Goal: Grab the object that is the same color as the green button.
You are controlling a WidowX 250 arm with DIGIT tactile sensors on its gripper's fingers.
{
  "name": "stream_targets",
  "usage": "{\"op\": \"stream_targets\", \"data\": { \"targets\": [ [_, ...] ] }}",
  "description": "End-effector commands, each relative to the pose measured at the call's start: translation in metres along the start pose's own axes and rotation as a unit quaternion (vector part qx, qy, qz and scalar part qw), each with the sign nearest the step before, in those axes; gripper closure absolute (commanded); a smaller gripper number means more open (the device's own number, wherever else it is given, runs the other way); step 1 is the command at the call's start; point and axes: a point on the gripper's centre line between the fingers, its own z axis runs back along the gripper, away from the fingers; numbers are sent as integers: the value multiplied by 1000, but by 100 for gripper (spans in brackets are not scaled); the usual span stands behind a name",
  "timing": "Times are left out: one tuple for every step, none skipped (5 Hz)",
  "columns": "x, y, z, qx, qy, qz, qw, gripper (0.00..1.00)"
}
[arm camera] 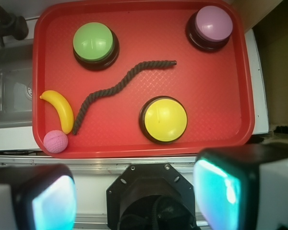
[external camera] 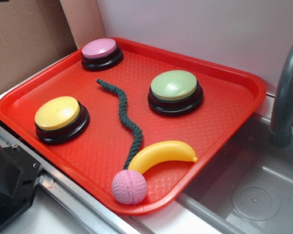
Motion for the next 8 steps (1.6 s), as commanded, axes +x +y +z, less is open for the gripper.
{"op": "stream_targets", "data": {
  "targets": [
    [0,0,0,0,0,0,1000,0],
    [15,-4,-12,1,-2,110,994,0],
    [24,-14,-32,3,-1,191,981,0],
    [36,-24,-60,-1,23,250,968,0],
    [47,-41,-108,-5,11,324,946,0],
    [55,-50,-142,-1,-7,358,934,0],
    [67,-56,-178,13,-20,381,924,0],
    [77,-57,-204,26,-6,377,926,0]
  ]
}}
